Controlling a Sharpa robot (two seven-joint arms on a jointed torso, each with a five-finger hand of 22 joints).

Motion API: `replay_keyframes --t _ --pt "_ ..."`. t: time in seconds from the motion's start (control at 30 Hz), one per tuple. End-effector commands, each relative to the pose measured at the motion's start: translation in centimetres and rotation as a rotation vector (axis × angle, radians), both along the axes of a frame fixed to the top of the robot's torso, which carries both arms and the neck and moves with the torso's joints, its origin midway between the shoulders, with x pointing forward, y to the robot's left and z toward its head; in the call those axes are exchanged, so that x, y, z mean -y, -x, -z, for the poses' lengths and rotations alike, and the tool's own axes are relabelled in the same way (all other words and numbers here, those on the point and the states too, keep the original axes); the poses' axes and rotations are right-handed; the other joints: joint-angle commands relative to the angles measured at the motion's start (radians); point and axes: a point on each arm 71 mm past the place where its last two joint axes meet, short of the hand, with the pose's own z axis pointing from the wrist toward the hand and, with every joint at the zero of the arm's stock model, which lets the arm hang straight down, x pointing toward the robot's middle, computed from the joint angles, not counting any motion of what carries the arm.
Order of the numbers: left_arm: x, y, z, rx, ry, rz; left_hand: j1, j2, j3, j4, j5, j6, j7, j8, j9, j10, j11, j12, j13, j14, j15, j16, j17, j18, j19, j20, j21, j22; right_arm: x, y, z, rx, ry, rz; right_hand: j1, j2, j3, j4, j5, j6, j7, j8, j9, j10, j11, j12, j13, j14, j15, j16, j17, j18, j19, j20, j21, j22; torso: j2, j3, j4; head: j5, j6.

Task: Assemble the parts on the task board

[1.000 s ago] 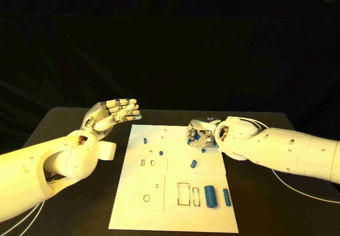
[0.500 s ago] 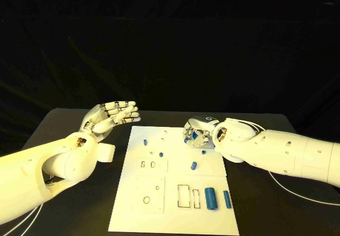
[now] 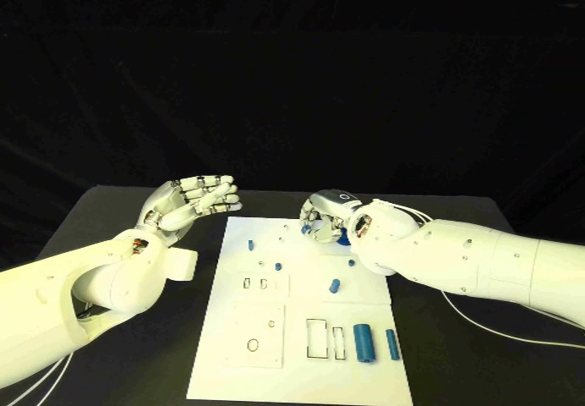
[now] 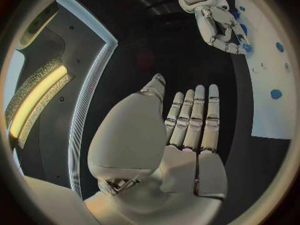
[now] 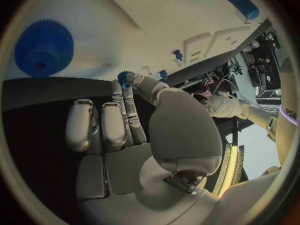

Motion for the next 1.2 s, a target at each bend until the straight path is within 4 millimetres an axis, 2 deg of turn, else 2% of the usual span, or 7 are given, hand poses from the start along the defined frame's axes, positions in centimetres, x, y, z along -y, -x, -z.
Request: replay_keyframes --t 0.03,0.37,0.63,0.73,0.8,0.9,1.2 --pt "0.4 0.0 -0.2 0.005 0.014 0.023 0.006 0.000 0.001 0.007 -0.005 -0.009 0.034 -0.004 0.000 -0.002 0.006 -0.007 -0.002 0.006 -0.001 0.006 0.001 0.014 0.008 0.001 0.004 0.001 -0.5 -0.4 -0.5 0.047 -0.016 0.022 0.019 0.017 0.008 -0.001 0.005 -0.007 -0.001 0.007 0.025 0.044 -0.044 0.002 0.012 0.018 -0.005 0.006 0.002 -0.015 0.010 0.001 0.005 0.003 0.001 -0.0013 0.0036 0.000 -0.002" --pt "0.7 0.0 -0.3 0.006 0.017 0.030 0.006 0.000 0.001 0.007 -0.005 -0.009 0.034 -0.004 0.000 -0.002 0.006 -0.007 -0.002 0.006 -0.001 0.006 0.001 0.014 0.008 0.001 0.004 0.001 -2.0 -0.9 -0.6 0.048 -0.019 0.014 0.017 0.016 0.012 -0.001 0.009 -0.016 0.001 0.009 0.032 0.038 -0.042 -0.001 0.015 0.019 -0.004 0.011 0.004 -0.016 0.013 0.002 0.009 0.010 0.005 -0.0046 0.0081 0.000 -0.003" --pt "0.9 0.0 -0.4 0.009 0.019 0.036 0.006 0.000 0.001 0.007 -0.005 -0.009 0.034 -0.004 0.000 -0.002 0.006 -0.007 -0.002 0.006 -0.001 0.006 0.001 0.014 0.008 0.001 0.004 0.001 -2.6 -1.2 -0.6 0.049 -0.020 0.012 0.015 0.016 0.013 -0.001 0.009 -0.021 0.002 0.009 0.035 0.034 -0.041 -0.002 0.015 0.019 -0.003 0.013 0.006 -0.017 0.013 0.003 0.011 0.012 0.007 -0.0059 0.0114 0.001 -0.004" --pt "1.0 0.0 -0.5 0.009 0.020 0.037 0.006 0.000 0.001 0.007 -0.005 -0.009 0.034 -0.004 0.000 -0.002 0.006 -0.007 -0.002 0.006 -0.001 0.006 0.001 0.014 0.008 0.001 0.004 0.001 -2.9 -1.2 -0.6 0.047 -0.021 0.009 0.014 0.015 0.014 -0.001 0.010 -0.023 0.003 0.009 0.037 0.032 -0.040 -0.004 0.016 0.019 -0.002 0.015 0.006 -0.017 0.014 0.003 0.012 0.014 0.006 -0.0053 0.0120 0.001 -0.004" --pt "1.0 0.0 -0.5 0.010 0.020 0.038 0.006 0.000 0.001 0.007 -0.005 -0.009 0.034 -0.004 0.000 -0.002 0.006 -0.007 -0.002 0.006 -0.001 0.006 0.001 0.014 0.008 0.001 0.004 0.001 -3.0 -1.2 -0.6 0.045 -0.020 0.007 0.014 0.015 0.014 -0.001 0.010 -0.023 0.003 0.009 0.037 0.032 -0.040 -0.004 0.016 0.019 -0.002 0.015 0.006 -0.017 0.014 0.003 0.012 0.014 0.007 -0.0068 0.0142 0.000 -0.004" --pt "1.1 0.0 -0.6 0.012 0.020 0.039 0.006 0.000 0.001 0.007 -0.005 -0.009 0.034 -0.004 0.000 -0.002 0.006 -0.007 -0.002 0.006 -0.001 0.006 0.001 0.014 0.008 0.001 0.004 0.001 -3.2 -1.2 -0.6 0.043 -0.020 0.008 0.013 0.015 0.015 0.000 0.010 -0.025 0.004 0.009 0.038 0.031 -0.039 -0.004 0.016 0.019 -0.002 0.016 0.007 -0.017 0.014 0.003 0.012 0.014 0.008 -0.0077 0.0140 0.002 -0.007" --pt "1.2 -0.1 -0.7 0.015 0.021 0.040 0.007 0.000 0.000 0.007 -0.005 -0.010 0.035 -0.005 0.000 -0.002 0.006 -0.009 -0.001 0.004 0.000 0.006 0.003 0.014 0.007 0.001 0.004 0.001 -3.6 -1.4 -0.5 0.034 -0.016 0.010 0.011 0.014 0.016 0.000 0.012 -0.031 0.005 0.009 0.041 0.026 -0.038 -0.007 0.017 0.019 0.000 0.018 0.008 -0.017 0.014 0.005 0.012 0.015 0.009 -0.0072 0.0150 0.004 -0.010"
